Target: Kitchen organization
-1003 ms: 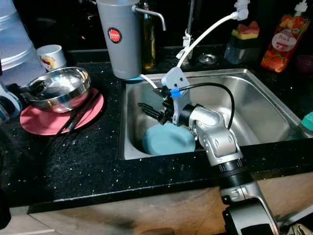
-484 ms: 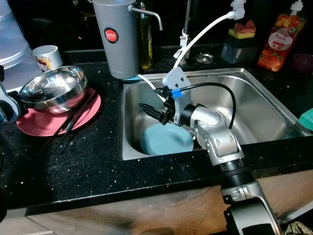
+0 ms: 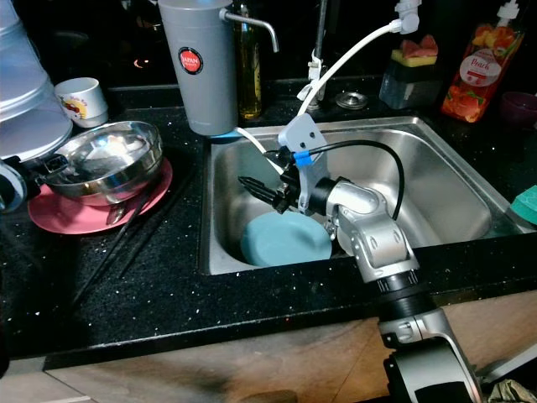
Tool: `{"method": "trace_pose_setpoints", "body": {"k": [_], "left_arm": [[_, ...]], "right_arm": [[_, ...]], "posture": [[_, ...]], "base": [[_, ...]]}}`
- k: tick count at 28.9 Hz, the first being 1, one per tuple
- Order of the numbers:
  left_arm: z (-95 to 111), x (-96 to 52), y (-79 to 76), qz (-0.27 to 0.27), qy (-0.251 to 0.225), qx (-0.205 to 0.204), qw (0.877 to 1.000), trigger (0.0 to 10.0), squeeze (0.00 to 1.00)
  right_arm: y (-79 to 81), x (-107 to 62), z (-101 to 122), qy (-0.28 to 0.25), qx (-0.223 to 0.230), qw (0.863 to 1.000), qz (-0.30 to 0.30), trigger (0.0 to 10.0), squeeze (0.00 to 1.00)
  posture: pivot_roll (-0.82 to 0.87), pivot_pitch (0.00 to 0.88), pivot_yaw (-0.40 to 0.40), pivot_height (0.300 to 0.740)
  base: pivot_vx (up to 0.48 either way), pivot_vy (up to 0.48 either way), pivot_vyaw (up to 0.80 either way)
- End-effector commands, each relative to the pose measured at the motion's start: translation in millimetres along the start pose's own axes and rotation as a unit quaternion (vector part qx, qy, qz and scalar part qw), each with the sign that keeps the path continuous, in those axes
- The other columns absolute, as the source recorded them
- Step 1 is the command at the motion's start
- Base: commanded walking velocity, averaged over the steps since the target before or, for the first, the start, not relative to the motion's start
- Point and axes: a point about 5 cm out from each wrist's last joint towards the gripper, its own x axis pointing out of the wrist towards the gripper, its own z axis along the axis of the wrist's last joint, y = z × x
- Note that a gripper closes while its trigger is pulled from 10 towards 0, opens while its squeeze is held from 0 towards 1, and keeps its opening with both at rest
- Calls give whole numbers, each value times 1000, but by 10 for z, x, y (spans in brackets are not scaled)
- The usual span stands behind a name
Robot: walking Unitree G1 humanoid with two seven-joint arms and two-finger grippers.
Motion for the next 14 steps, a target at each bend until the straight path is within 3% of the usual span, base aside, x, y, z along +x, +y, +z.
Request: {"method": "trace_pose_setpoints", "body": {"k": [1,5,6,8,10,12,14], "left_arm": [[64,-35,34,8,-8,3,1000,0,0],[157,-64,42,10,-42,6,999,0,0],[264,-97,13,-2,-84,13,996,0,0],[364,-135,-25,-17,-122,10,992,0,0],[515,-213,-119,-53,-169,-13,984,0,0],[565,-244,-167,-70,-184,-18,980,0,0],[655,-311,-312,-112,-214,-23,970,0,0]], "right_arm": [[-29,-4,20,-2,-5,1000,-3,10000,0],[-30,-6,20,-3,-6,1000,-3,10000,0],[-31,-6,23,-3,-6,1000,-3,10000,0],[-30,-6,28,-4,-7,1000,-3,10000,0],[-31,-5,39,-6,-8,1000,-3,10000,0],[-33,-4,45,-7,-8,1000,-4,10000,0],[-42,-1,69,-12,-8,1000,-8,10000,0]], "posture": [[15,7,-21,740],[14,7,-21,740],[15,7,-22,740],[14,7,-23,740],[15,7,-23,740],[15,7,-23,740],[17,6,-24,740]], "base": [[0,0,0],[0,0,0],[0,0,0],[0,0,0],[0,0,0],[0,0,0],[0,0,0]]}}
